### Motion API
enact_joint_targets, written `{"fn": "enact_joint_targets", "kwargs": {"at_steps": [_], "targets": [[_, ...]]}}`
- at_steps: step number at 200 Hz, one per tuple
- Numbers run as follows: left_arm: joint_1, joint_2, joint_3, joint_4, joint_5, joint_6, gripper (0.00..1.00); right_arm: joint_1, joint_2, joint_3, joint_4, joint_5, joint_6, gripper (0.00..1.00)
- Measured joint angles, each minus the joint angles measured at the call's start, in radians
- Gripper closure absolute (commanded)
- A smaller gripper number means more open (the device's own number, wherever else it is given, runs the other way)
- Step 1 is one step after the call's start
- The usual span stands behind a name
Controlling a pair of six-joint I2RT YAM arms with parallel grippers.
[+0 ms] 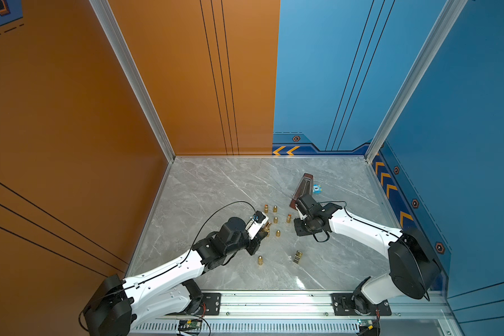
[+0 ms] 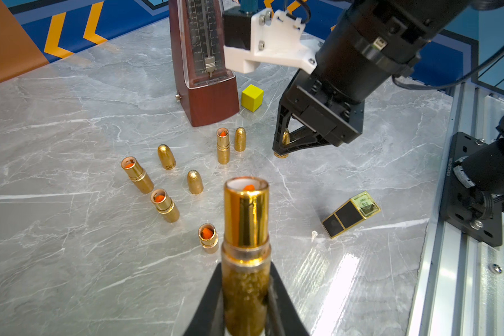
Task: Open the lipstick cap
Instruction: Place the cover at the center of the board.
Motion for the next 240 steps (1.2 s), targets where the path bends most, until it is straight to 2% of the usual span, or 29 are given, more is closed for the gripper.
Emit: {"fn": "enact_joint_targets", "kwargs": {"at_steps": [37, 145, 240], "targets": [[-0.001, 0.001, 0.0, 0.0, -0.004, 0.0, 1.0, 0.0, 0.019, -0.018, 0.04, 0.036, 0.0, 0.81], [-0.003, 0.0, 0.0, 0.003, -0.012, 0.0, 1.0, 0.023, 0.103, -0.041, 0.117, 0.04, -0.001, 0.8], [-0.003, -0.017, -0.012, 0.004, -0.023, 0.0, 1.0, 0.034, 0.126, -0.049, 0.134, 0.039, -0.003, 0.59]]}}
